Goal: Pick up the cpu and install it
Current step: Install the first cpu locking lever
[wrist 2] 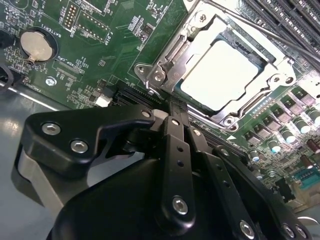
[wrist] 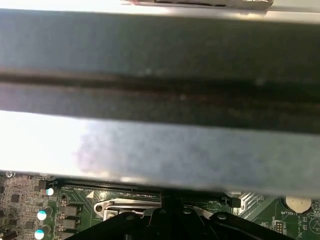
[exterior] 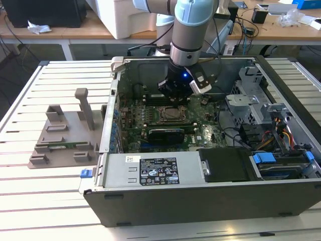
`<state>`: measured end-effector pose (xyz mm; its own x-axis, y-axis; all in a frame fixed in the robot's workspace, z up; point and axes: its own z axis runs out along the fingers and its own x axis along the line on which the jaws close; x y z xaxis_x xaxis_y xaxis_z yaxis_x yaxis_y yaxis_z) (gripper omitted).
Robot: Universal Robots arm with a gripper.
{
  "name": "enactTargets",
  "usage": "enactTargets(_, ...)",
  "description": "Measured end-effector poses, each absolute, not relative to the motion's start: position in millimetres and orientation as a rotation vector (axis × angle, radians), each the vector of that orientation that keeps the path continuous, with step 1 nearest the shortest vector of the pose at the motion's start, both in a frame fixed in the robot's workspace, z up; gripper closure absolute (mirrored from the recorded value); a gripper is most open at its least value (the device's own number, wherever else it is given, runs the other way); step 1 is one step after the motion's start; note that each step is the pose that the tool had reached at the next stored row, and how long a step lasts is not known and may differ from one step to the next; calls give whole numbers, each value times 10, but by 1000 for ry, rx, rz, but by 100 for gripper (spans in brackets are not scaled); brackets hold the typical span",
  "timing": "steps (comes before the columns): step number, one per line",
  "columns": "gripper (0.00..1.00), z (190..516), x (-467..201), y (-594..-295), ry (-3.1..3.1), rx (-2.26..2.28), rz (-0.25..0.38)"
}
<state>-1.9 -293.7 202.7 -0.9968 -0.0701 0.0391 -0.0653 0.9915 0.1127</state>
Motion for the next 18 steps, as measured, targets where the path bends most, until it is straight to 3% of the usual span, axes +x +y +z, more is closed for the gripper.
enactTargets(13, 89, 2055, 22, -2932, -3074, 103, -174)
enactTargets(18, 89, 2029, 36, -2935, -3065, 104, -218)
